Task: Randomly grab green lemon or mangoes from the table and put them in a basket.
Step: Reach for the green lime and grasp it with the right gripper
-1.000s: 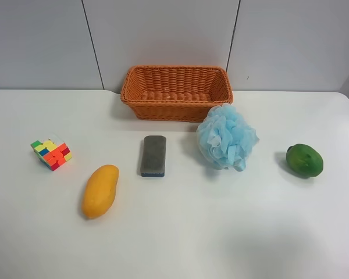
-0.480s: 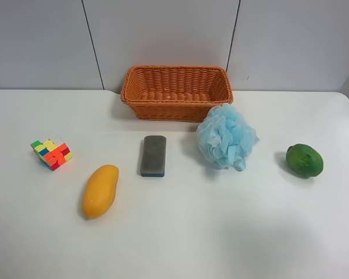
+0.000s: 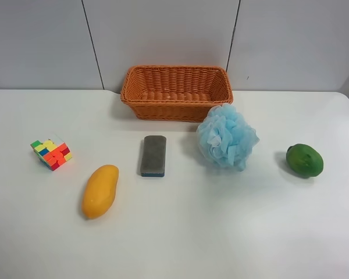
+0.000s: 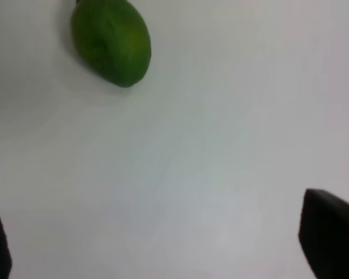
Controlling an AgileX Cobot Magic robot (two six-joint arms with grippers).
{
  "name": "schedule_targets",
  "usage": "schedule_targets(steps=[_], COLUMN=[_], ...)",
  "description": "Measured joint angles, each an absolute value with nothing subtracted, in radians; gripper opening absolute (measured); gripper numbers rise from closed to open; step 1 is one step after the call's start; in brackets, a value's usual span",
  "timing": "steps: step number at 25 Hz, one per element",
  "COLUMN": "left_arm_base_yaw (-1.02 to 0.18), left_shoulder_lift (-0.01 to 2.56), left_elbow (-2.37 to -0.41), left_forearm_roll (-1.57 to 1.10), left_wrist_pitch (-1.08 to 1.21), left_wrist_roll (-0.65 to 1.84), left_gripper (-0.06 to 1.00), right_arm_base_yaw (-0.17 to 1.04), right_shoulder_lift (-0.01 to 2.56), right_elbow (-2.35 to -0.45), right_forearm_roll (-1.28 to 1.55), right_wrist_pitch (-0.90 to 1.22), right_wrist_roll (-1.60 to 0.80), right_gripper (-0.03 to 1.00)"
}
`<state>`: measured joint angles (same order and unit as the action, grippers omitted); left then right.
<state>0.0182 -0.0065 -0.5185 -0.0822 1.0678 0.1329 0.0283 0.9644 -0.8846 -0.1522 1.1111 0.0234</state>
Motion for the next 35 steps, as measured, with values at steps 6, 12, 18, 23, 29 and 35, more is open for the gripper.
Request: schedule_targets(steps=[6, 12, 18, 23, 29, 35], left_arm_base_yaw=[0.018, 0.018, 0.018, 0.018, 0.018, 0.018], left_shoulder_lift=[-0.007, -0.007, -0.007, -0.007, -0.007, -0.007], left_elbow=[-0.518, -0.518, -0.518, -0.518, -0.518, -0.518], left_forearm_roll=[-0.082, -0.082, -0.082, -0.082, -0.082, -0.082], left_wrist_pitch=[1.068, 1.068, 1.068, 1.068, 1.068, 1.068], left_wrist_roll=[0.133, 0.133, 0.133, 0.133, 0.133, 0.133], left_gripper=[0.99, 0.99, 0.99, 0.99, 0.99, 0.99], right_arm_base_yaw=[0.028, 0.028, 0.003, -0.040, -0.041, -0.041], right_shoulder_lift=[1.284, 1.515, 1.661, 1.744, 1.827, 1.913], right_elbow=[-1.001, -1.123, -1.129, -1.127, -1.112, -1.110], right_forearm_roll=[-0.164, -0.131, -0.078, 0.000, -0.011, -0.016], right_wrist_pitch=[1.030, 1.003, 0.986, 0.936, 0.872, 0.845], right_wrist_roll=[-0.013, -0.097, -0.186, -0.277, -0.318, -0.332], right_gripper=[0.99, 0.99, 0.99, 0.99, 0.99, 0.99])
